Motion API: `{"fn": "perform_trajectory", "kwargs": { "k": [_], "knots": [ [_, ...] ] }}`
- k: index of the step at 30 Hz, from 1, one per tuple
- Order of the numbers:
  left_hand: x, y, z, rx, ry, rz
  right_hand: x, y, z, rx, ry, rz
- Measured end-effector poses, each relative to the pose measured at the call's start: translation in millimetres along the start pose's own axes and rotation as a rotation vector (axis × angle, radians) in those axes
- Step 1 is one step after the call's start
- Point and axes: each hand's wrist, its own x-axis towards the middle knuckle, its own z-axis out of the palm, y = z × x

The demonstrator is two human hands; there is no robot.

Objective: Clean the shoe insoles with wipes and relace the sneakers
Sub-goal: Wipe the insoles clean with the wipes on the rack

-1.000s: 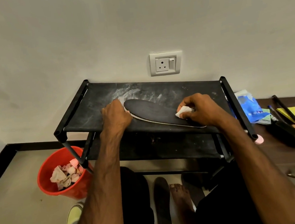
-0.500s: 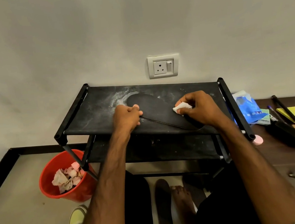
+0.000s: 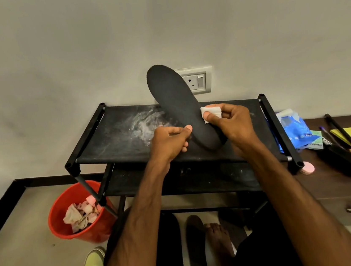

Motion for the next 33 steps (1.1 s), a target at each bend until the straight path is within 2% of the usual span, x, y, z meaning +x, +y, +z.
{"fn": "perform_trajectory", "kwargs": {
  "k": [4,9,14,20,27,33],
  "knots": [
    [-0.2,1.7,0.6,-0.144,-0.045,0.005,-4.0,5.7,11.7,0.158,0.031,0.117],
    [-1.4,-6.6,-3.7,-0.155,-0.019,0.042,-7.9,9.6,13.3,0.115,0.022,0.127],
    [-9.4,-11.3,-10.5,-0.100,0.030,0.119,-15.6,11.3,17.1,0.018,0.059,0.094],
    [-34.6,-7.0,-26.2,-0.062,0.117,0.206,-48.4,2.7,22.0,0.056,0.132,-0.015],
    [-90.2,10.9,-40.7,0.039,0.137,0.268,-96.6,-13.6,29.6,0.102,0.082,-0.034],
    [-136.6,42.8,-74.3,0.272,0.157,0.294,-143.6,-36.4,30.4,0.129,0.042,-0.041]
  ]
}}
